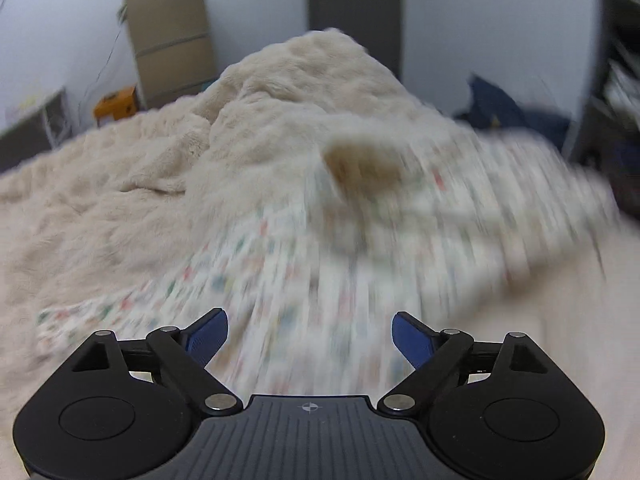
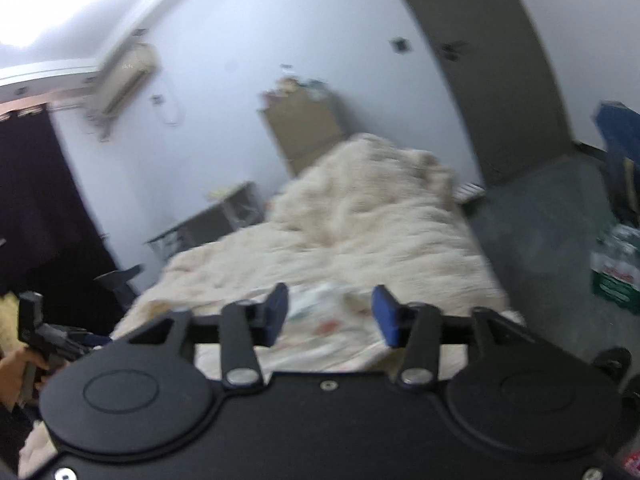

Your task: Fold clothes

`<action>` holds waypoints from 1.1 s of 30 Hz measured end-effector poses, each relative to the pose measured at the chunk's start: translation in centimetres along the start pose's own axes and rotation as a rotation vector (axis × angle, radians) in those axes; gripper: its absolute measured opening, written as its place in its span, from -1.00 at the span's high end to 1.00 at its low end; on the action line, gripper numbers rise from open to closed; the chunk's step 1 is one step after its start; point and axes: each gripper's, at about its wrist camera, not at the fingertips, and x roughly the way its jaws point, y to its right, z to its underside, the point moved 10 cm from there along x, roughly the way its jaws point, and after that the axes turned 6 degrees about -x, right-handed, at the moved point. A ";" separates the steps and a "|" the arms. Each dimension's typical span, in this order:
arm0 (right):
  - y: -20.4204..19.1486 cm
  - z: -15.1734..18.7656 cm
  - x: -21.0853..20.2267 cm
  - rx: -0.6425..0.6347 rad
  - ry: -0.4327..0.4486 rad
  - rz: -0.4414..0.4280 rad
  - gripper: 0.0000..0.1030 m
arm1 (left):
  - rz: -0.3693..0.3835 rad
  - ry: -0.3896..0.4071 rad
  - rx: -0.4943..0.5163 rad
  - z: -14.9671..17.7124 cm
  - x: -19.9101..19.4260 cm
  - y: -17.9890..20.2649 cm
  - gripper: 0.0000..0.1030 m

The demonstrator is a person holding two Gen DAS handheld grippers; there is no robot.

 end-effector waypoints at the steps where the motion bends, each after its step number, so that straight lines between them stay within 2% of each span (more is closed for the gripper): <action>1: -1.6 0.7 -0.4 -0.024 -0.005 -0.026 0.03 | -0.013 -0.016 0.059 2.6 -1.0 0.0 -0.67; 2: -3.0 1.2 -0.4 -0.052 -0.020 -0.044 0.03 | -0.023 -0.027 0.107 4.4 -1.5 0.1 -0.67; 4: -5.8 2.3 -0.2 -0.108 -0.050 -0.078 0.03 | -0.052 -0.093 0.274 9.9 -2.7 0.0 -0.66; 6: -8.4 3.2 0.1 -0.166 -0.076 -0.103 0.03 | -0.072 -0.159 0.416 13.9 -3.2 0.0 -0.66; 7: -9.5 3.5 0.3 -0.196 -0.086 -0.111 0.03 | -0.078 -0.171 0.445 14.8 -3.4 0.0 -0.66; 9: -11.0 4.1 0.8 -0.235 -0.097 -0.119 0.03 | -0.114 -0.122 0.520 15.5 -3.3 0.8 -0.66; 11: -12.4 5.1 1.6 -0.250 -0.120 -0.132 0.03 | -0.111 -0.014 0.510 14.5 -2.8 2.0 -0.65; 13: -13.1 6.2 2.0 -0.245 -0.145 -0.147 0.03 | -0.083 0.064 0.491 13.7 -2.3 3.1 -0.48; 14: -13.3 6.6 2.0 -0.246 -0.151 -0.152 0.03 | -0.054 0.088 0.494 13.5 -1.6 3.9 -0.11; 15: -13.4 7.0 2.0 -0.248 -0.157 -0.156 0.03 | -0.018 0.105 0.502 13.4 -0.8 4.9 0.50; 16: -13.4 7.3 2.0 -0.247 -0.162 -0.164 0.03 | -0.013 0.111 0.519 13.4 -0.1 5.3 0.78; 17: -13.4 7.4 2.0 -0.245 -0.161 -0.165 0.03 | -0.036 0.127 0.508 12.6 0.1 4.7 0.91; 18: -13.4 7.4 2.0 -0.242 -0.160 -0.166 0.03 | -0.065 0.153 0.478 11.5 0.1 3.7 0.93; 20: -13.3 7.4 2.1 -0.237 -0.158 -0.167 0.03 | -0.055 0.230 0.357 9.0 -1.8 1.2 0.94; 22: -13.1 7.0 2.1 -0.235 -0.147 -0.162 0.03 | -0.044 0.380 0.175 5.0 -6.6 -3.1 0.94; 24: -13.1 6.3 2.3 -0.246 -0.132 -0.163 0.04 | -0.077 0.539 0.042 1.3 -12.2 -7.2 0.94; 26: -13.1 5.4 2.4 -0.265 -0.116 -0.156 0.04 | -0.164 0.642 0.007 -1.8 -16.7 -9.9 0.94; 31: -14.2 4.1 2.4 -0.275 -0.086 -0.188 0.04 | -0.343 0.708 -0.001 -7.6 -21.9 -13.1 0.94; 33: -15.0 3.9 2.4 -0.303 -0.075 -0.206 0.04 | -0.389 0.668 -0.015 -10.2 -21.8 -14.9 0.93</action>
